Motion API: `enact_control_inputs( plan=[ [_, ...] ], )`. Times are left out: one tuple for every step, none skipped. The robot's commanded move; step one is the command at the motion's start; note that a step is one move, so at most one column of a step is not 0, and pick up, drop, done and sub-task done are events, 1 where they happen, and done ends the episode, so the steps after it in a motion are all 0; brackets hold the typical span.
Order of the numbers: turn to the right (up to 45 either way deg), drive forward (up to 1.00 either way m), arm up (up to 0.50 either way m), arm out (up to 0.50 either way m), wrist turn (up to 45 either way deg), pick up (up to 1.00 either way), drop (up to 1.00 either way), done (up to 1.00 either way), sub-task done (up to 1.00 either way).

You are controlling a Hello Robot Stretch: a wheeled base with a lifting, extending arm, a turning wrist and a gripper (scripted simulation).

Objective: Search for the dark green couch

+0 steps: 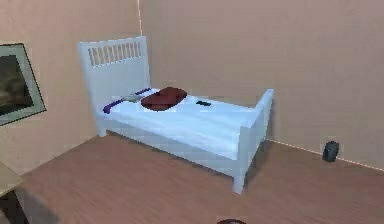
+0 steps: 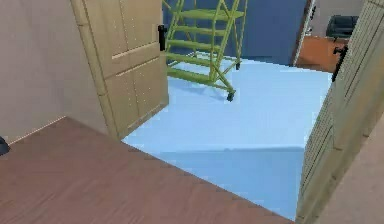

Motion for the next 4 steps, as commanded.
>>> enact_control_inputs(
  plan=[
    [45.0,0.0,0.0,0.0,0.0,0.0,0.0,0.0,0.0],
    [45.0,0.0,0.0,0.0,0.0,0.0,0.0,0.0,0.0],
    [15.0,0.0,0.0,0.0,0.0,0.0,0.0,0.0,0.0],
    [0.0,0.8,0.0,0.0,0.0,0.0,0.0,0.0,0.0]
  ],
)
